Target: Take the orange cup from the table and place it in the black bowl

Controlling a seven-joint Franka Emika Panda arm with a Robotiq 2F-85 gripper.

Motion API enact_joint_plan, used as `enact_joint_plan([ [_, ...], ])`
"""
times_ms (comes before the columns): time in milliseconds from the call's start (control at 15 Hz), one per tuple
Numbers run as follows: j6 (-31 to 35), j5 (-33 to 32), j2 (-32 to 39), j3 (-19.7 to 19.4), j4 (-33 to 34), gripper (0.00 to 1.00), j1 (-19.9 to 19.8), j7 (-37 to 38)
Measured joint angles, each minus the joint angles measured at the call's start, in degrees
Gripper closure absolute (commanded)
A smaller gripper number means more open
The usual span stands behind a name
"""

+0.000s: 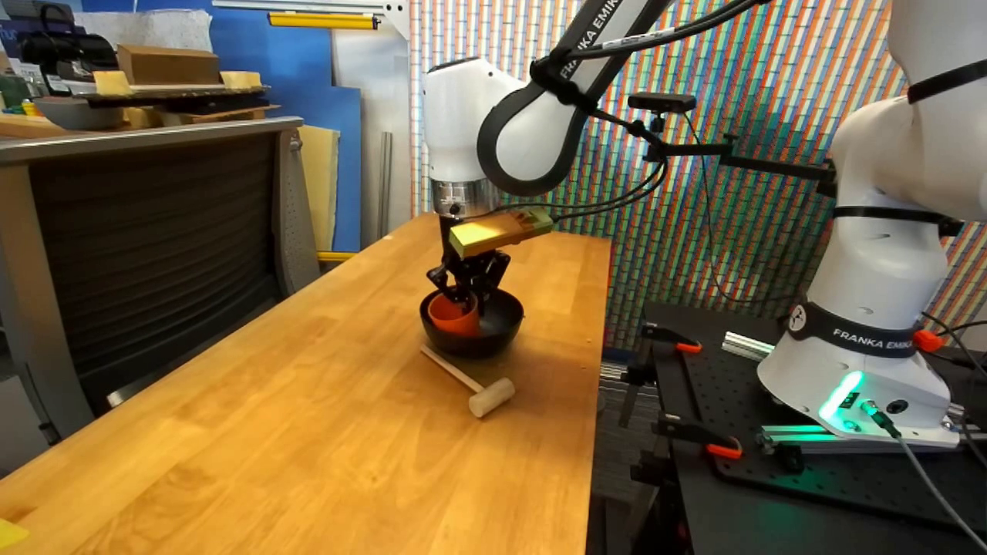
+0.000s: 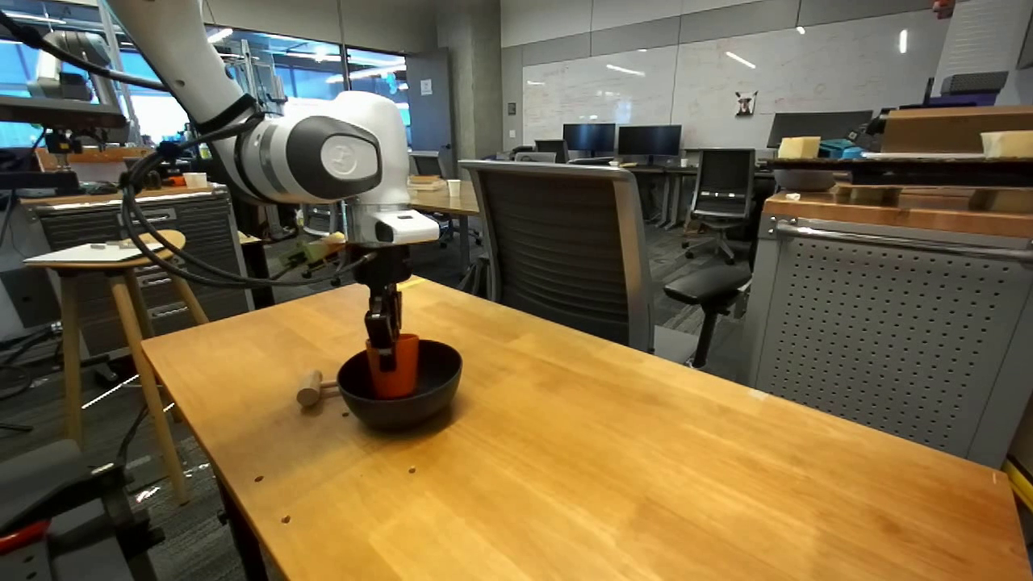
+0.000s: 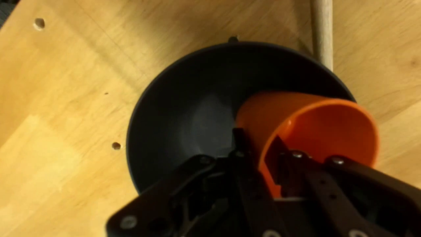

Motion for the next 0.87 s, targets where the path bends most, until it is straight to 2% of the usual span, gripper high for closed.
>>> enact_joint_plan([
  [200, 0.5, 0.0, -1.9, -0.3, -0.1, 0.24, -0.5, -3.9],
  [400, -0.4, -0.8, -7.0, -0.9, -0.8, 0.01, -0.7, -6.1],
  [600, -4.6, -1.3, -13.7, -0.4, -1.2, 0.0, -0.8, -10.4],
  [733, -9.8, 0.9, -17.5, 1.1, -1.2, 0.0, -0.8, -16.6],
  [867, -12.7, 2.0, -19.7, 2.4, -1.3, 0.0, -0.8, -19.4],
])
